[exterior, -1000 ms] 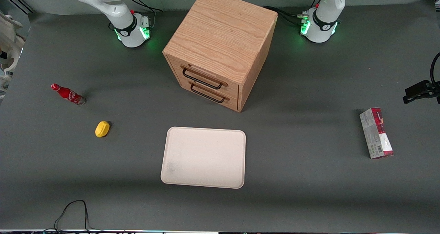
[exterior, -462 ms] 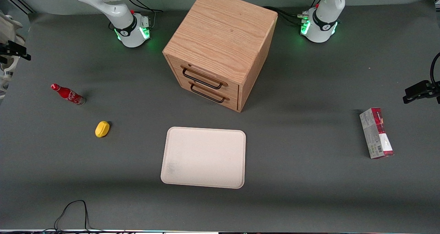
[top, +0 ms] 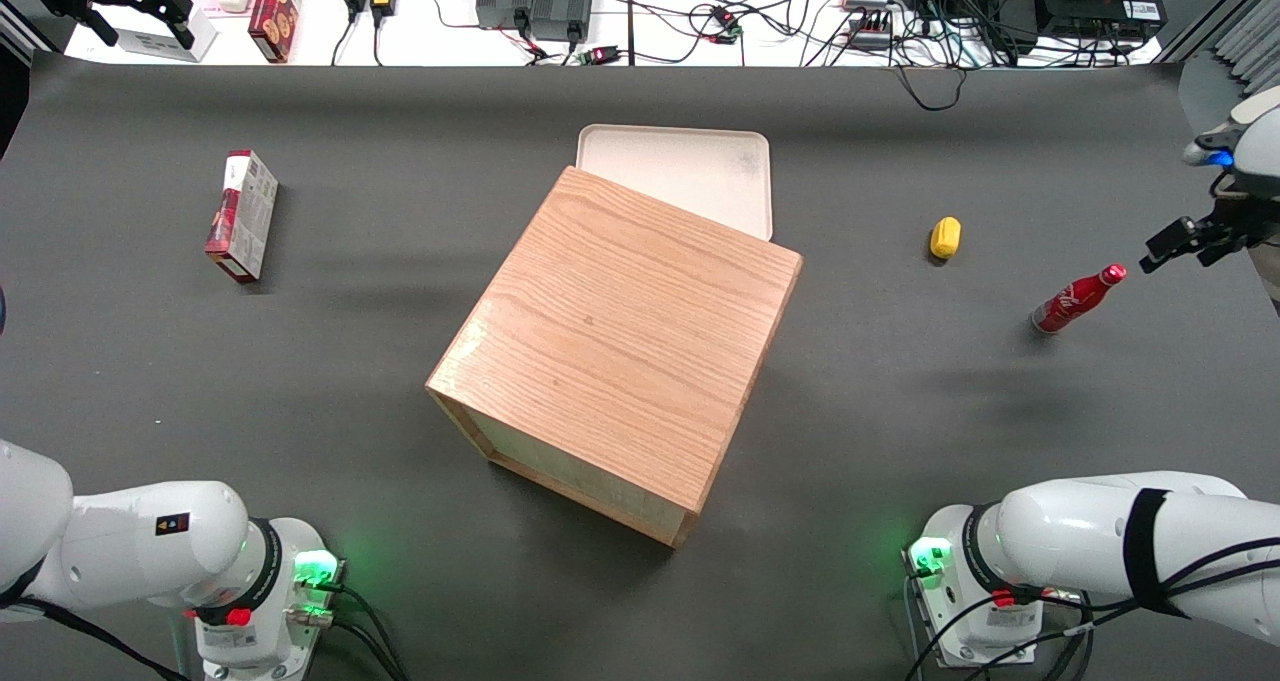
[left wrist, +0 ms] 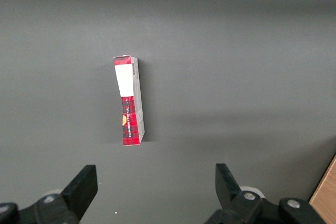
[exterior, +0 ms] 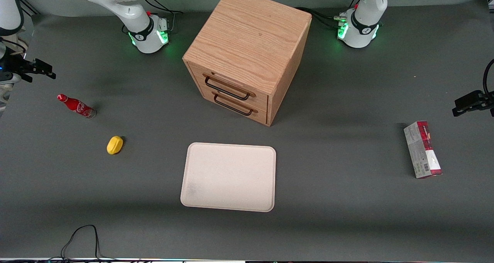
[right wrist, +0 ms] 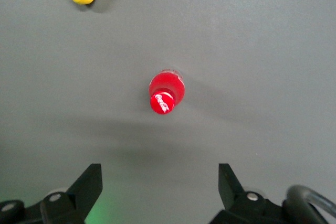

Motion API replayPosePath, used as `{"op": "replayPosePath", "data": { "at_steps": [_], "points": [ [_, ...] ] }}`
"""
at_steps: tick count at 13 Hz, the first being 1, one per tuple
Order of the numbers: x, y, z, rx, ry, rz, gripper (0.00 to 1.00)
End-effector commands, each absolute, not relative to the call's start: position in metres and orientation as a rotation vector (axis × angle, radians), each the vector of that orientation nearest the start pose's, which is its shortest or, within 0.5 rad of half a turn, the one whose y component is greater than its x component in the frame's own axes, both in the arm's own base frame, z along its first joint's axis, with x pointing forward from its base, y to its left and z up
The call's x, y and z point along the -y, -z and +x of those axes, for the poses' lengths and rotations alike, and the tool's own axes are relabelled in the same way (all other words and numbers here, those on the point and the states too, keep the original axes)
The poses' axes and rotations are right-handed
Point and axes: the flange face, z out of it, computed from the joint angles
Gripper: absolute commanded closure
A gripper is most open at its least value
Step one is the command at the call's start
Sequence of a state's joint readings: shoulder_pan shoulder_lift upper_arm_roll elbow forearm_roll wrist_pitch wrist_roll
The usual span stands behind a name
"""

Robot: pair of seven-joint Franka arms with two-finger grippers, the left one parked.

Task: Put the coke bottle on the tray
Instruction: 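Lower the open right gripper over the bottle's cap end, then close the right gripper around the bottle's cap end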

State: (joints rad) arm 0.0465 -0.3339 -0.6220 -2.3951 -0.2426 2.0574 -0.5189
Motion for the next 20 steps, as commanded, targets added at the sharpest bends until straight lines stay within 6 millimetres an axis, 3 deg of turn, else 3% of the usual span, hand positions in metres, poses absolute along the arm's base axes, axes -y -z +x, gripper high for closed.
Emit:
{"op": "replayPosePath", "data": {
  "at_steps": [1, 13, 15, 20],
  "points": [
    [0.258, -0.388, 0.357, 0.136, -0.040, -3.146, 0.02],
    [0.255, -0.320, 0.387, 0.132, -0.046, -3.218, 0.03],
    [0.245, -0.314, 0.394, 0.117, -0.036, -3.196, 0.03],
    [0.245, -0.312, 0.395, 0.112, -0.042, -3.198, 0.04]
  ]
}}
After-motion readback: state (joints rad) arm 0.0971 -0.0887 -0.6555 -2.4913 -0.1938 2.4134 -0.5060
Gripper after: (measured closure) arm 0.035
